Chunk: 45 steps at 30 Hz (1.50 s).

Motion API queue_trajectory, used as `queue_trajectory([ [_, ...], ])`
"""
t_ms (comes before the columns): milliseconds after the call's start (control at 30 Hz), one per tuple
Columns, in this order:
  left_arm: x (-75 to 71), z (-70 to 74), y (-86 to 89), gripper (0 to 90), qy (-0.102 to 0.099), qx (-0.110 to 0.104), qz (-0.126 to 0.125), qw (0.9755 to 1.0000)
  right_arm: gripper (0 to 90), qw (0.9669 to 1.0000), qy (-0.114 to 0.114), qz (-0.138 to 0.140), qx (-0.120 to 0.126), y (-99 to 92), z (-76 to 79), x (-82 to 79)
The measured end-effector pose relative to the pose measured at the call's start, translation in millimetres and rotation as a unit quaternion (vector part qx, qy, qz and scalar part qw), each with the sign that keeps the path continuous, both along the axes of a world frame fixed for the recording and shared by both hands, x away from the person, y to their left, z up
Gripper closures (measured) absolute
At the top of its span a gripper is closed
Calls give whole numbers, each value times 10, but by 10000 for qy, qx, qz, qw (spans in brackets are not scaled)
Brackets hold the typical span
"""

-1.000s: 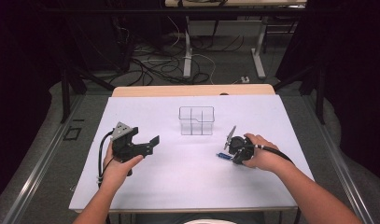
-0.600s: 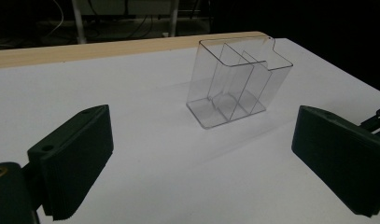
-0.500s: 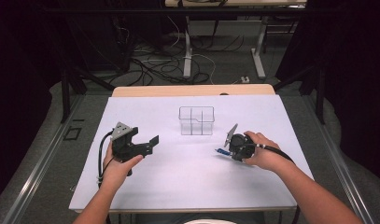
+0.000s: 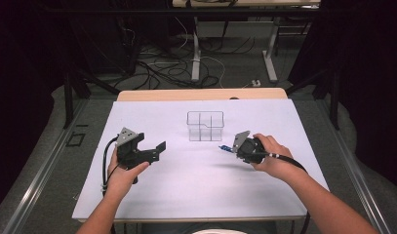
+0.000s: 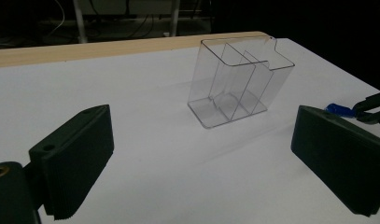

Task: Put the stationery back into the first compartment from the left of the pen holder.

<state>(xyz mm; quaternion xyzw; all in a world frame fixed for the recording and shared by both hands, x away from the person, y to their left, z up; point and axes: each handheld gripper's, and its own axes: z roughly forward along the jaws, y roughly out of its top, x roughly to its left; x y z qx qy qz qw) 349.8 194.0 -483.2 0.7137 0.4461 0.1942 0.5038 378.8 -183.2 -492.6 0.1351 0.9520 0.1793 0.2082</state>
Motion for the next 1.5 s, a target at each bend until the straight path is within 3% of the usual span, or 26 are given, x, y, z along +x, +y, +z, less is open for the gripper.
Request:
queue_trajectory([
  [133, -4, 1, -5, 60, 19, -28, 11, 10000, 796, 9991, -390, 137, 16, 31, 35, -50],
  [300, -5, 2, -5, 61, 15, -28, 14, 10000, 796, 9950, -919, 383, 48, 72, 78, -120],
  [367, -5, 2, -6, 62, 14, -20, 11, 10000, 796, 9939, -1035, 368, 120, 85, 91, -159],
  [600, -6, 3, -6, 63, 7, -17, 11, 10000, 796, 9841, -1671, 586, 153, 103, 157, -251],
  [700, -6, 3, -7, 65, 6, -18, 16, 10000, 796, 9778, -1961, 696, 238, 114, 177, -281],
  [767, -7, 3, -8, 65, 4, -20, 19, 10000, 796, 9771, -2002, 682, 216, 118, 191, -297],
  [833, -8, 4, -9, 66, -1, -27, 26, 10000, 796, 9733, -2150, 706, 391, 128, 194, -309],
  [867, -8, 4, -9, 67, -8, -29, 29, 10000, 796, 9739, -2122, 740, 307, 125, 222, -315],
  [1000, -8, 6, -6, 70, -34, 4, 26, 10000, 796, 9725, -2179, 730, 377, 130, 246, -322],
  [1333, -10, 10, -7, 77, -52, 17, 25, 10000, 796, 9749, -2056, 571, 637, 152, 304, -307],
  [1400, -12, 11, -10, 77, -47, 0, 30, 10000, 796, 9723, -2129, 623, 738, 161, 318, -299],
  [1433, -14, 12, -12, 78, -42, -9, 30, 10000, 796, 9715, -2178, 617, 701, 170, 331, -310],
  [1467, -15, 12, -13, 79, -43, -12, 32, 10000, 796, 9681, -2287, 711, 739, 180, 331, -311],
  [1500, -15, 12, -14, 80, -45, -10, 33, 10000, 796, 9675, -2333, 693, 685, 190, 339, -330],
])
